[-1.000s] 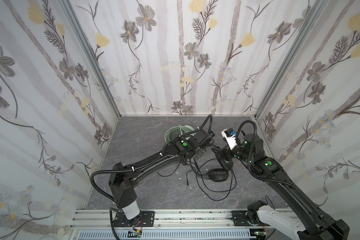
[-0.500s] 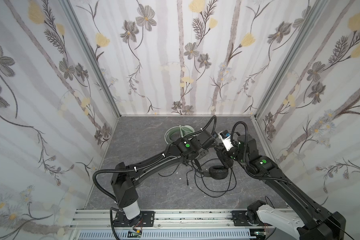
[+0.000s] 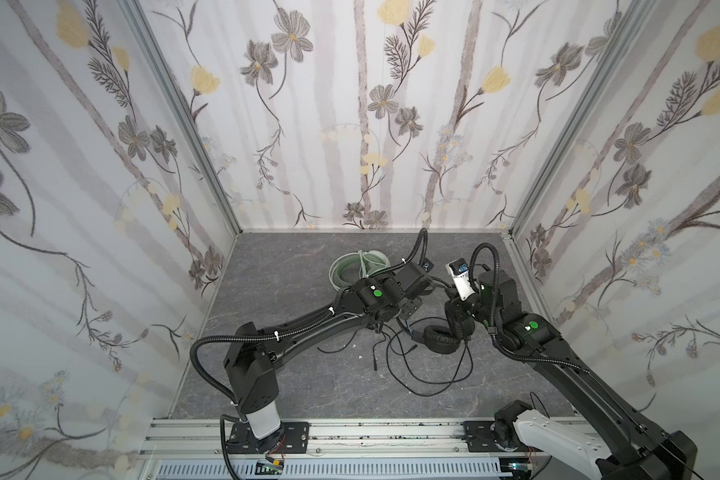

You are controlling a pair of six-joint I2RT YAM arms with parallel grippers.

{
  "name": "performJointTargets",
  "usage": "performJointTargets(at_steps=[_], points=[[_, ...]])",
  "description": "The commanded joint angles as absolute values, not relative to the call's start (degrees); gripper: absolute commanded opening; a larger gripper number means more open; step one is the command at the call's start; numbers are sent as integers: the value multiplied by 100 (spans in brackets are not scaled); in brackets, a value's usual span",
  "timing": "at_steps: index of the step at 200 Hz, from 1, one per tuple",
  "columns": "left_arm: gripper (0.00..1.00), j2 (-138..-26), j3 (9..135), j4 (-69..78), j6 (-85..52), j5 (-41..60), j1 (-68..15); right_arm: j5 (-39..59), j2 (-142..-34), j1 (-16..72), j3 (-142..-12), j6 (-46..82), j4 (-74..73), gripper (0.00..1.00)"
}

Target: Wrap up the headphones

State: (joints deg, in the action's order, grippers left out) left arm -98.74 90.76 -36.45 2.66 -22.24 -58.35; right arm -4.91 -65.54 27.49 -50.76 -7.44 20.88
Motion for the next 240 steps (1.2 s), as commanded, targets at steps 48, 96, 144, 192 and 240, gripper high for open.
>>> performJointTargets(at_steps=[48,96,144,192,240], points=[[77,-9985,8885,-3260,-551,-2040,-5880,-901,-6429,2767,-5080,-503,1969,0],[69,-10143,8636,-2392,-514,-2136,-5889,-704,-6438,2773,-5012,-414,1942,0],[43,-10183,8684,-2372,-509,-2286,-5906,-720,-6429,2785,-4992,-393,1909,0],[23,-10068,8591,-2337,-363,-2577,-5906,-246,-6335,2790,-5054,-500,1577,2],[0,-9838,8633,-2469,-176,-2733,-5765,176,-6165,2793,-5155,-701,1460,43]])
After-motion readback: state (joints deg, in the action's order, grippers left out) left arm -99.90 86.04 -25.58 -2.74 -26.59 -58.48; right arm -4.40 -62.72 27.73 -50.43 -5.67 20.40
